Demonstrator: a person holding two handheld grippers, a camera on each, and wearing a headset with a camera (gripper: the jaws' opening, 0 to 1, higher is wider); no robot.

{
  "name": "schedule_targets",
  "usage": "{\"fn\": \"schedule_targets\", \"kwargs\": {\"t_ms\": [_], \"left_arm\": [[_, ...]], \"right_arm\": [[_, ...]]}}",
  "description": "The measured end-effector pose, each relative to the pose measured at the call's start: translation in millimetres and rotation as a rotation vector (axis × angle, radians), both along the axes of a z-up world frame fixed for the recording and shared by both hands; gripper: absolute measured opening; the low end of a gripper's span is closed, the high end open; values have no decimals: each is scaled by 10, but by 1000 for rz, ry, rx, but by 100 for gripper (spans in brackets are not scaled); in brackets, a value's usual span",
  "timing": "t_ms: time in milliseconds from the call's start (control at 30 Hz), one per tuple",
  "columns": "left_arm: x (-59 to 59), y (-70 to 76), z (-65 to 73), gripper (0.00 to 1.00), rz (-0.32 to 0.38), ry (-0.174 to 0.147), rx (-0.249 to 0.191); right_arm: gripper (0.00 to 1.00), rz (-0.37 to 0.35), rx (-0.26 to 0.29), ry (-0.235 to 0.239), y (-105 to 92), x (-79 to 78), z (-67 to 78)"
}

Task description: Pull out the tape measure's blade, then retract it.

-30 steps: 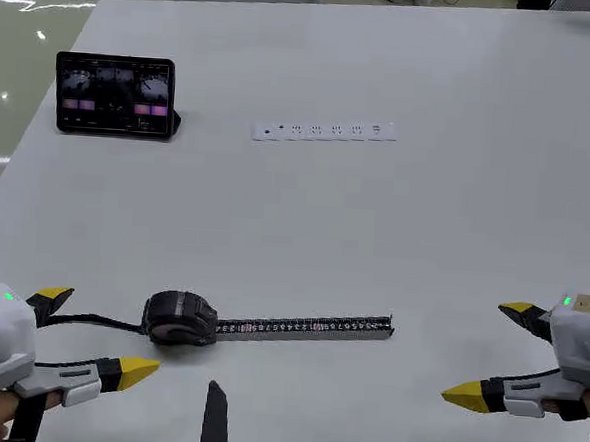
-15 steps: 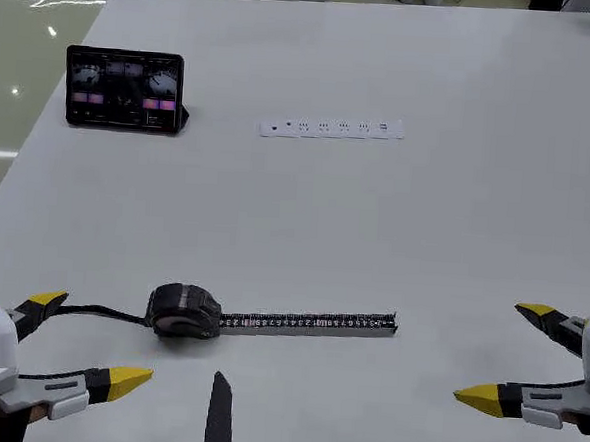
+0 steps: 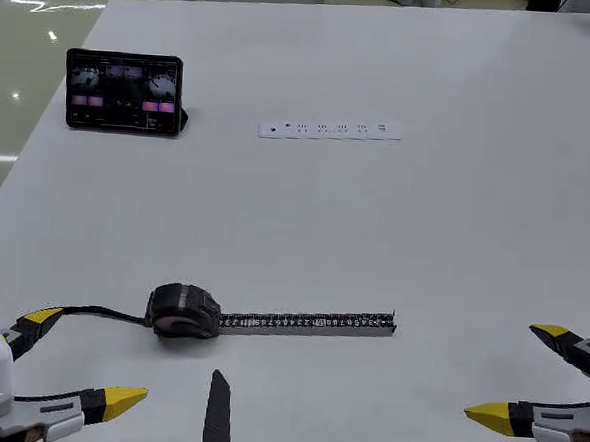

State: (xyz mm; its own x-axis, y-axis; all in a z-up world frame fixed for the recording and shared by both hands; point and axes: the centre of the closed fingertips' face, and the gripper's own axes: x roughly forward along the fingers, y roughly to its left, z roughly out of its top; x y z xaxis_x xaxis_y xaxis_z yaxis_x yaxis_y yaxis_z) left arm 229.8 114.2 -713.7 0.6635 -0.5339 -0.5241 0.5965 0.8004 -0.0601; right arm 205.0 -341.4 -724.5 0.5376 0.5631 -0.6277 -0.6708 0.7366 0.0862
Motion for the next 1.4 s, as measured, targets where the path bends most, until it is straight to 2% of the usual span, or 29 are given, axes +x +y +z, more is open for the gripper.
{"fn": "schedule_targets", "kwargs": {"t_ms": [433,633,700,733,800,867,1000,1067,1233,1300,1400], "left_arm": [[-25,-25,-1,99,-33,-1,31],[-5,-38,17,99,-26,22,35],[19,-55,55,99,-21,19,35],[38,-75,86,99,-23,5,30],[59,-95,83,99,-25,3,28],[59,-99,44,99,-19,33,41],[75,-143,50,99,-17,45,49],[90,-173,58,99,-12,58,50],[174,-253,116,99,1,53,61],[216,-289,160,99,12,45,41],[255,-359,217,99,20,50,20]], "right_arm": [[99,10,-10,6,4,-52,3],[99,13,-33,-2,-26,-26,13],[99,11,-38,18,-42,-54,-30],[99,13,-46,29,-48,-76,-50],[99,16,-49,27,-50,-82,-46],[99,9,-38,35,-45,-94,-34],[99,12,-43,36,-39,-80,-10],[99,18,-28,46,-11,-70,41],[99,58,-41,50,61,-1,126],[99,74,-43,49,89,39,162],[99,119,-59,43,167,134,218]]}}
